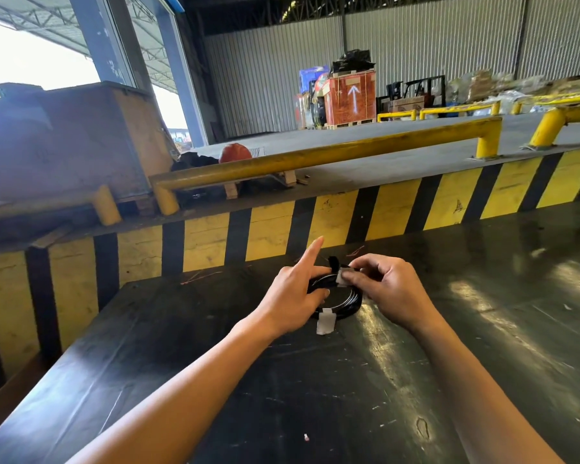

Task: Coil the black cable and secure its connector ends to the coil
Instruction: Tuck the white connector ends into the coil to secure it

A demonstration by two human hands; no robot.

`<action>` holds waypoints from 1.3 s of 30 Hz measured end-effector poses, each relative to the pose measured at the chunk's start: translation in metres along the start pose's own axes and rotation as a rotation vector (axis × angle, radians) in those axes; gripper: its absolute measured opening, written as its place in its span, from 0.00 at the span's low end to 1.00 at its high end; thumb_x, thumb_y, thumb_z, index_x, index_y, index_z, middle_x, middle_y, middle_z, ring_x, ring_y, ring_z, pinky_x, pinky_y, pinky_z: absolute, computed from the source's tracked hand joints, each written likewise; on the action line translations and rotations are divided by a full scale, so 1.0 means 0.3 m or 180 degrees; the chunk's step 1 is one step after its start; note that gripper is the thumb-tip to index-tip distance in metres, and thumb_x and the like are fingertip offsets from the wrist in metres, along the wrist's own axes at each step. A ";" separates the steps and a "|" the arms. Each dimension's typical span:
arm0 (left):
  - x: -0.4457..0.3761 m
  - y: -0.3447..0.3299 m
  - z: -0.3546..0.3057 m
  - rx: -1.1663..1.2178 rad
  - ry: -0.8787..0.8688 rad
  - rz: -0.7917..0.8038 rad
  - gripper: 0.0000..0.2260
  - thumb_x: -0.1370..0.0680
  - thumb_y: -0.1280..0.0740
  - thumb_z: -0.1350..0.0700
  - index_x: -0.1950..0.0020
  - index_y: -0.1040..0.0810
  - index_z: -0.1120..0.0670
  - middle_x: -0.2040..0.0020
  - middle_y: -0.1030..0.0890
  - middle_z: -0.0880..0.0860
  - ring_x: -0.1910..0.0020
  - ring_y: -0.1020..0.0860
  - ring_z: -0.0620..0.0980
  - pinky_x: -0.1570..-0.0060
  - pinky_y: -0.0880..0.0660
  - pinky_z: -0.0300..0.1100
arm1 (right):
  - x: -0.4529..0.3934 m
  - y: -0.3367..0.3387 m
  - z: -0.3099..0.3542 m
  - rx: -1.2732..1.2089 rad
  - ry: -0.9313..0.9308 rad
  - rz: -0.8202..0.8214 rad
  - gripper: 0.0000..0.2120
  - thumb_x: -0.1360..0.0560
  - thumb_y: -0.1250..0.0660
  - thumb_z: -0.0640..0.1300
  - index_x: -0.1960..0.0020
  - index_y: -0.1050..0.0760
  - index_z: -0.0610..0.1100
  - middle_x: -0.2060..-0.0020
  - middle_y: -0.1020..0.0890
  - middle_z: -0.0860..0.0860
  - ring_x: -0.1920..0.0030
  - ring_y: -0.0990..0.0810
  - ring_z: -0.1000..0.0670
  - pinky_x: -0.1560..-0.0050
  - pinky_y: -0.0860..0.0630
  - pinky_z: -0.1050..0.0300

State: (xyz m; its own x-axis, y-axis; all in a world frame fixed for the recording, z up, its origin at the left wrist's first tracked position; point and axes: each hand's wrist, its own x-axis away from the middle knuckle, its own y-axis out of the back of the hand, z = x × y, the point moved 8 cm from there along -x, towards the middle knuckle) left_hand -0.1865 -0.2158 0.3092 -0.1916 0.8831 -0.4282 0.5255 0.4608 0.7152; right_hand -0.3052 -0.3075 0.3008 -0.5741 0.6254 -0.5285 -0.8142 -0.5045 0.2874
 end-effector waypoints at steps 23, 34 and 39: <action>0.146 -0.187 0.291 0.0877 0.1110 0.0420 0.33 0.28 0.27 0.62 0.26 0.37 0.51 0.47 0.17 0.47 0.48 0.18 0.45 0.42 0.23 0.47 | 0.108 -0.177 -0.238 -0.0707 -0.0921 0.0317 0.13 0.27 0.30 0.34 0.44 0.26 0.42 0.63 0.23 0.48 0.62 0.23 0.53 0.59 0.24 0.61; 0.428 -0.420 0.559 0.2978 0.3332 -0.0362 0.16 0.26 0.31 0.69 0.40 0.28 0.63 0.53 0.20 0.60 0.59 0.20 0.53 0.48 0.22 0.57 | 0.368 -0.320 -0.643 -0.1293 -0.2547 -0.0314 0.08 0.25 0.35 0.30 0.56 0.27 0.43 0.63 0.22 0.45 0.68 0.24 0.52 0.67 0.24 0.60; 0.534 -0.475 0.672 0.2652 0.3794 -0.0624 0.11 0.27 0.36 0.75 0.47 0.27 0.64 0.53 0.23 0.62 0.54 0.23 0.57 0.49 0.23 0.52 | 0.506 -0.438 -0.791 -0.0773 -0.3027 0.0260 0.08 0.27 0.35 0.30 0.51 0.27 0.38 0.56 0.20 0.40 0.66 0.21 0.49 0.62 0.22 0.56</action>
State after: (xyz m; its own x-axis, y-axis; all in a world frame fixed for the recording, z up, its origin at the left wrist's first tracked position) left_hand -0.1249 -0.1578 0.0271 -0.6539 0.5527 0.5167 0.6478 0.7618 0.0050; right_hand -0.2647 -0.2877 -0.0068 -0.5450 0.7478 0.3792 -0.7901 -0.6094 0.0662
